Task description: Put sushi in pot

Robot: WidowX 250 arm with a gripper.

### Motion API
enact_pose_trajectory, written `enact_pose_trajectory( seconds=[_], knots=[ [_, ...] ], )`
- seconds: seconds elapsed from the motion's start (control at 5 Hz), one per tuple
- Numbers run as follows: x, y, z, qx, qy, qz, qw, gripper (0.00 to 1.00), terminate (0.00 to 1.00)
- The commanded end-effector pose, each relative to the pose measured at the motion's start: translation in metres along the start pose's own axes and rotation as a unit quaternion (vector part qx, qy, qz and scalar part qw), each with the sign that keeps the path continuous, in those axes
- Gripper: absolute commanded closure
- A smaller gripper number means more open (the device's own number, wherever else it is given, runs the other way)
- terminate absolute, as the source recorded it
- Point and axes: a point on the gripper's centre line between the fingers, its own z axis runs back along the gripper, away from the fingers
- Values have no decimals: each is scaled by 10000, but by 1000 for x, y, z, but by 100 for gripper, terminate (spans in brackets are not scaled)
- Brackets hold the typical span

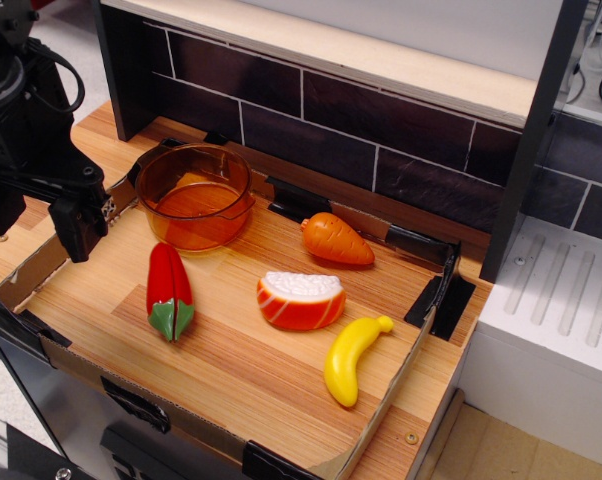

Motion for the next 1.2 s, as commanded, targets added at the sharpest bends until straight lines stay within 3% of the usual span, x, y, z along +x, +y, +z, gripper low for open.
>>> enact_pose_trajectory(
  seconds=[0.0,0.2,0.4,0.6,0.8,1.0],
  knots=[
    [0,0,0,0,0,0,10000,0,0],
    [11,-10,5,-159,-176,-1003,9947,0,0],
    [20,-19,11,-332,-291,-1543,9870,0,0],
    [30,-39,12,-365,-77,-2368,9708,0,0],
    [33,-69,12,-519,-47,-3363,9403,0,0],
    [33,-87,7,-424,-169,-3843,9221,0,0]
  ],
)
